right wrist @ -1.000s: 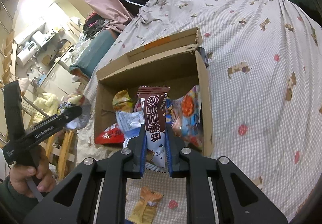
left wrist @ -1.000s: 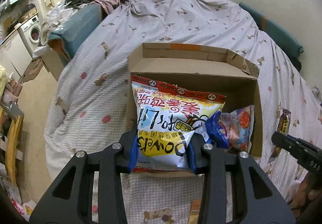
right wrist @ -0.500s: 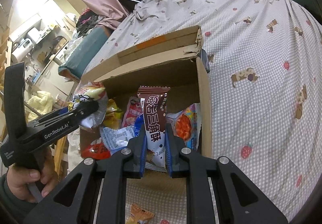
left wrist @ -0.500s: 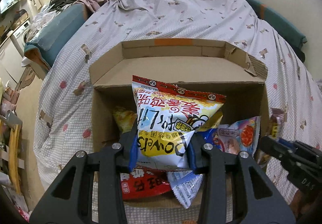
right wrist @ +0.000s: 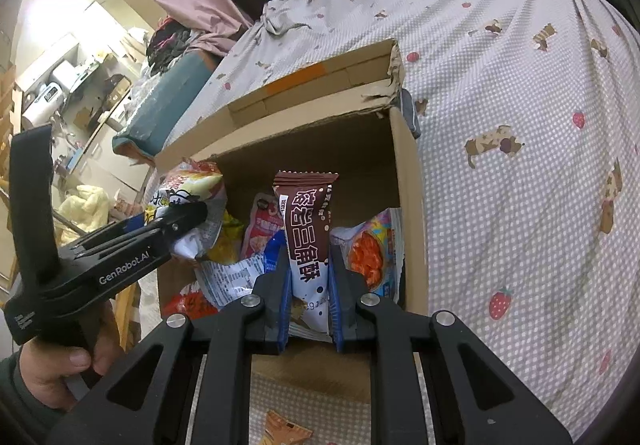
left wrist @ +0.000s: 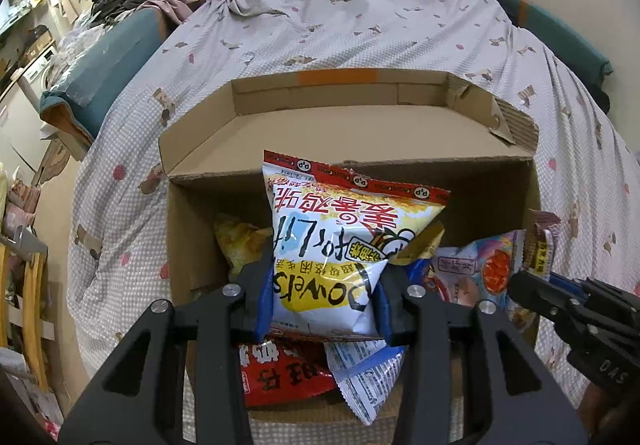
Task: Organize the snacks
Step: 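Open both tools to drop the Oyels bag and chocolate bar into the box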
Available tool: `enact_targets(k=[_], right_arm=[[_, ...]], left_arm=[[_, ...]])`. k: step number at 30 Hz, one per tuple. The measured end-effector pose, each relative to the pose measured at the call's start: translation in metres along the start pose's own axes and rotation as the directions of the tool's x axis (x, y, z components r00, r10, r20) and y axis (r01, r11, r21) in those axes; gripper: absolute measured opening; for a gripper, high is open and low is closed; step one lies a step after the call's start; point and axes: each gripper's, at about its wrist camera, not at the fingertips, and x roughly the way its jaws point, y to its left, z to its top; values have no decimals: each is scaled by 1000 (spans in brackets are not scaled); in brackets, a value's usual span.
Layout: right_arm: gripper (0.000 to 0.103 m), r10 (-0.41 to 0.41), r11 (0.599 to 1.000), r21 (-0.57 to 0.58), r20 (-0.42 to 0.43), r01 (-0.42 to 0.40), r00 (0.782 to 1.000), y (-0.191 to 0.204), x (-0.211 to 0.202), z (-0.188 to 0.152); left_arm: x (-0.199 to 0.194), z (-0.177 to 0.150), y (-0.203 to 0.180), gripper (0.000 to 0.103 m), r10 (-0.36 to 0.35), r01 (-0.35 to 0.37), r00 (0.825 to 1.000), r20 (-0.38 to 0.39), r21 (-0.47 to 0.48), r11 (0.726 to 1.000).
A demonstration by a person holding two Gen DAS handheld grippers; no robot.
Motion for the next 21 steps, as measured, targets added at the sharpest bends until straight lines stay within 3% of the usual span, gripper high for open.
enact_targets(k=[12, 18, 21], right_arm=[[17, 12, 1000, -7, -3, -12, 1000, 4, 2, -2], [17, 36, 999, -14, 14, -35, 999, 8, -4, 0], [18, 47, 999, -12, 30, -46, 998, 7, -7, 1]], left_arm=[[-1, -12, 8, 40, 9, -9, 1000, -4, -42, 999], [-6, -15, 13, 62, -5, 5, 1000, 3, -71, 997], [-10, -18, 17, 80, -6, 7, 1000, 18, -80, 997]])
